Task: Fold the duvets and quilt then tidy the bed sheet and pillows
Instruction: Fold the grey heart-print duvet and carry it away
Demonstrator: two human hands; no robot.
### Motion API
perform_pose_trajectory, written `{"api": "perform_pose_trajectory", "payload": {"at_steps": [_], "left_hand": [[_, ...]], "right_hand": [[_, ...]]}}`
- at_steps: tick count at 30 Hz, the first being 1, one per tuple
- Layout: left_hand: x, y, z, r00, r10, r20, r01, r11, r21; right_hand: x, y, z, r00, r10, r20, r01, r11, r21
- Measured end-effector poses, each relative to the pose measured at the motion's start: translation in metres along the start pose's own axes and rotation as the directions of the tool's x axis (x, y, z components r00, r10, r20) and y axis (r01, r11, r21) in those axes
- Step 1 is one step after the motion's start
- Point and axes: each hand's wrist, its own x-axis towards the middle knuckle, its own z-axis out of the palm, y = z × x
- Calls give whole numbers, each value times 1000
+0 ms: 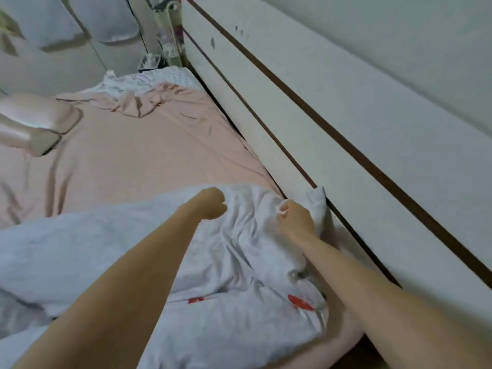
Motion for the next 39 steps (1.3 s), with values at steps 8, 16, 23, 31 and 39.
{"api": "perform_pose_trajectory", "payload": {"at_steps": [8,16,23,31,39], "left_hand": [[45,-159,13,933,-341,-115,314,927,-204],[80,-228,80,810,-585,-39,358,547,-757],[69,-260,99,574,-723,385,249,-294,-923],[-25,-283,133,422,-844,331,206,-266,-942],[-115,-292,103,731,-676,92,-33,-170,-985]], "right_hand": [[132,-138,148,881,-350,317,411,899,-150],[214,-151,278,789,-305,533,580,656,-483],[109,-152,278,463,-574,675,656,735,175],[-26,-153,207,107,-263,959,584,797,154],[6,-263,284,736,-200,647,330,940,-85]]}}
